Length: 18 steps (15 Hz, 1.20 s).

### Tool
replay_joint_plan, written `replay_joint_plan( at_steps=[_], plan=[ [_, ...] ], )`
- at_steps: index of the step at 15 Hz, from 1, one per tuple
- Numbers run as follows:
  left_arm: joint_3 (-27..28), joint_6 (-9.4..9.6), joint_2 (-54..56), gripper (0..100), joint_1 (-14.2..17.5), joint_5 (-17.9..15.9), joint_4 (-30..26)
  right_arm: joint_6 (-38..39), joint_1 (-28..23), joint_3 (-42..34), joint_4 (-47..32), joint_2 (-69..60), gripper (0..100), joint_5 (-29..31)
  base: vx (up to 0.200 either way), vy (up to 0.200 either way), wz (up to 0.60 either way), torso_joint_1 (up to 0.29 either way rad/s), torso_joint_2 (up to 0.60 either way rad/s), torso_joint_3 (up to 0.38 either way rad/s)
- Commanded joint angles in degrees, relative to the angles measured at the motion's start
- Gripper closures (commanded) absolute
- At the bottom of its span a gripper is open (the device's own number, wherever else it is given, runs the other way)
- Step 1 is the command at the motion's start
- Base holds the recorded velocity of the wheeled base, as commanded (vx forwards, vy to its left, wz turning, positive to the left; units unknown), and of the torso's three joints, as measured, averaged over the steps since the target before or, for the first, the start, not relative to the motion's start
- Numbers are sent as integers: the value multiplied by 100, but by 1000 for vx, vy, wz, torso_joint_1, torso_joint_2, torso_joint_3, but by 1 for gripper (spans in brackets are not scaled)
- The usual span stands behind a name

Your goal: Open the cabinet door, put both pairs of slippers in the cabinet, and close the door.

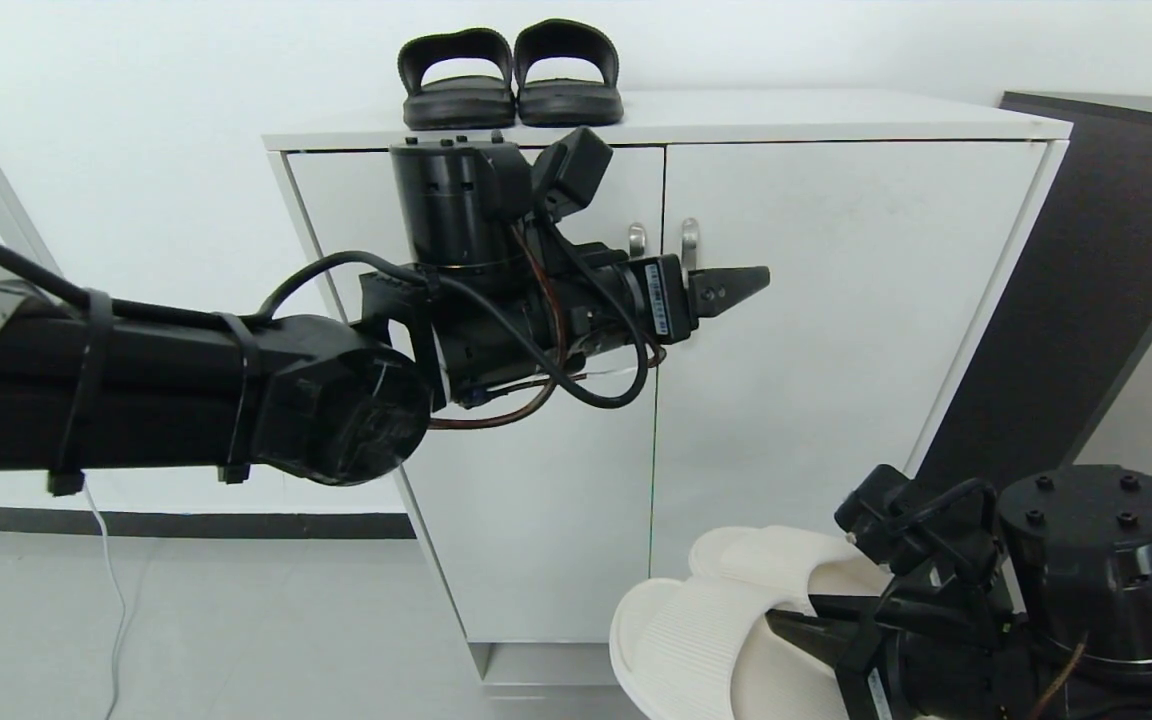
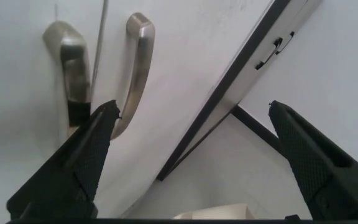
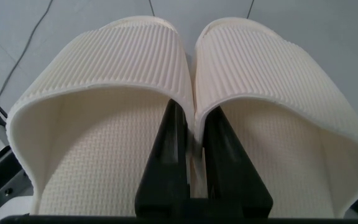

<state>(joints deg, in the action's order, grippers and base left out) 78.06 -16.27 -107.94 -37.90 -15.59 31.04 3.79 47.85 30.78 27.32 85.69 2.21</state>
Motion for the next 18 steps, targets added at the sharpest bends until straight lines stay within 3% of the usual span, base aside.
replay_joint_plan(
  at_steps=[1, 6, 7, 15, 18],
  plan=[
    [280, 1, -202, 0, -7, 12, -142, -1, 5, -2, 10, 1, 100, -1, 0, 0, 0, 0, 0, 0],
    [491, 1, -421, 0, -16, 4, -151, -1, 5, -81, 186, 18, 100, -10, 0, 0, 0, 0, 0, 0],
    [491, 1, -421, 100, -16, -14, -151, -1, 5, -90, 195, 18, 100, -19, 0, 0, 0, 0, 0, 0],
    [-177, 1, 229, 100, -183, -23, -107, -1, 190, -380, 652, 45, 100, -388, 0, 0, 0, 0, 0, 0],
    [-520, 1, 589, 100, -306, 4, -98, -151, 392, -995, 1540, 9, 100, -1003, 0, 0, 0, 0, 0, 0]
  ],
)
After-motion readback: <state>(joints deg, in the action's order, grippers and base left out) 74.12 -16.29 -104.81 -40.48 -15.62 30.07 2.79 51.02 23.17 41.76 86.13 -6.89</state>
